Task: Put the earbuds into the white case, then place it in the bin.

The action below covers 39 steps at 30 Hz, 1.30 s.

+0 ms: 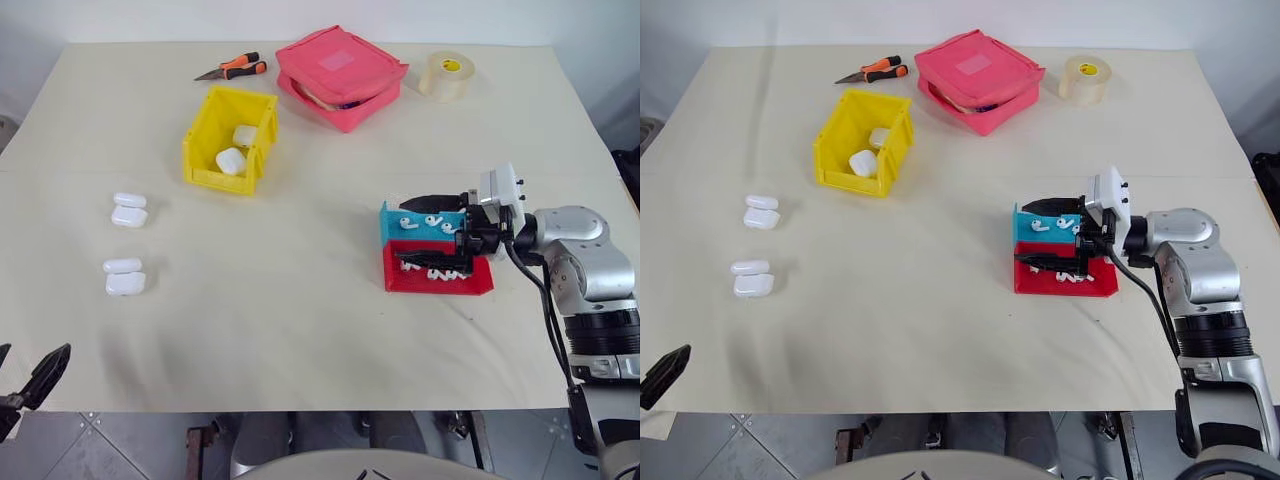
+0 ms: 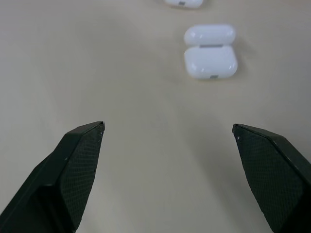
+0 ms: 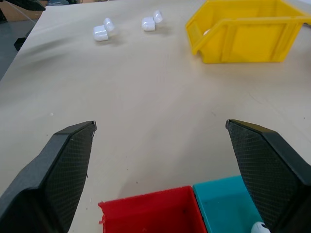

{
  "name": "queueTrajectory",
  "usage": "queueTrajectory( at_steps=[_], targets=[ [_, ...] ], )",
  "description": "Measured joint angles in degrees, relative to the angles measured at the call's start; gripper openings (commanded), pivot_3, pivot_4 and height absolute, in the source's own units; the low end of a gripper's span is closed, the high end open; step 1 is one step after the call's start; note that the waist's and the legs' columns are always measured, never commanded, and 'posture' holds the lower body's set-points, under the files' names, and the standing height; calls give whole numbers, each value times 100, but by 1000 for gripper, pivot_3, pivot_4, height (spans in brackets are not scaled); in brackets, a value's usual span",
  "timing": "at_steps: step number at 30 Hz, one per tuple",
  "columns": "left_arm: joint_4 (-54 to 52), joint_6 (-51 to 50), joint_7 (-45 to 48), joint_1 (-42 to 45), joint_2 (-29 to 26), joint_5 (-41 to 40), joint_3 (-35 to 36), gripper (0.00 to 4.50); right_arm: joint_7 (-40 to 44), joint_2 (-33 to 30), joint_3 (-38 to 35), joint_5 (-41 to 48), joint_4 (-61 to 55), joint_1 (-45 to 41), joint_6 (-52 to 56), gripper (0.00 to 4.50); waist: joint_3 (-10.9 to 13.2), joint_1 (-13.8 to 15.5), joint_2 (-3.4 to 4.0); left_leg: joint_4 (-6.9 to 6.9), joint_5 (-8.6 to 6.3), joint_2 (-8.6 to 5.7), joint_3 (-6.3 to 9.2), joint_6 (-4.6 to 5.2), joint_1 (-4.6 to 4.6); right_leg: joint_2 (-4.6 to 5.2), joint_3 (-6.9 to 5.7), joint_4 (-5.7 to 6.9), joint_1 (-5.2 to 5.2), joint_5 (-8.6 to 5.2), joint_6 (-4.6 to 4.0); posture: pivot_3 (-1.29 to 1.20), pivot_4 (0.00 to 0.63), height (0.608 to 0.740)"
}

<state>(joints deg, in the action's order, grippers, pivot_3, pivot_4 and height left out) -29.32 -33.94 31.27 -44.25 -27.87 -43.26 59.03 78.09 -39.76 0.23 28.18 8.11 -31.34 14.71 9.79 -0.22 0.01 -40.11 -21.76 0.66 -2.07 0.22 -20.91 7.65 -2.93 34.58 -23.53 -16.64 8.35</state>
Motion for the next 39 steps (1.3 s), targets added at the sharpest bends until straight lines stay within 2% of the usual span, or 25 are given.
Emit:
queueTrajectory(
  at_steps=[9, 16, 22, 28, 36, 39],
  targets=[
    [-363, -304, -397, -63, 72, -148, 19, 4500, 218, 184, 169, -177, 376, -213, -174, 4477, 0, 1, 0, 0, -6, 1, 1, -5, 0, -5, 0, -4, -2, -2, -5, 0, 150, 740],
    [-708, -1873, -2235, 1318, -348, -925, -468, 4500, 240, 460, 205, -235, 503, -422, -251, 4477, -2, -10, -4, -2, -5, 14, 8, -8, 13, 0, 7, 19, 1, -3, -8, 0, 150, 740],
    [-664, -2984, -3295, 2448, -946, -1414, -846, 4500, 223, 532, 208, -232, 337, -376, -196, 4477, -2, -17, -3, -1, -5, -1, 4, -10, 19, -4, 4, 22, 2, -3, -8, 0, 150, 740],
    [-234, -4266, -4099, 3518, -1274, -1769, -1030, 4500, 208, 538, 205, -232, 298, -339, -158, 4477, -2, -22, -3, -1, -4, 1, -2, -15, 26, -12, 2, 27, 3, -3, -8, 0, 150, 740],
    [123, -5677, -4576, 4546, -1107, -1674, -1101, 4500, 186, 534, 194, -232, 220, -264, -96, 4477, -2, -29, -4, 0, -2, 0, -9, -23, 34, -15, -1, 33, 3, -3, -8, 0, 150, 740],
    [318, -5828, -4638, 4696, -1116, -1577, -1236, 4500, 168, 534, 193, -232, 208, -239, -89, 4477, -2, -35, -4, 1, -1, 0, -12, -26, 38, -14, -1, 35, 3, -3, -8, 0, 150, 740]
  ],
)
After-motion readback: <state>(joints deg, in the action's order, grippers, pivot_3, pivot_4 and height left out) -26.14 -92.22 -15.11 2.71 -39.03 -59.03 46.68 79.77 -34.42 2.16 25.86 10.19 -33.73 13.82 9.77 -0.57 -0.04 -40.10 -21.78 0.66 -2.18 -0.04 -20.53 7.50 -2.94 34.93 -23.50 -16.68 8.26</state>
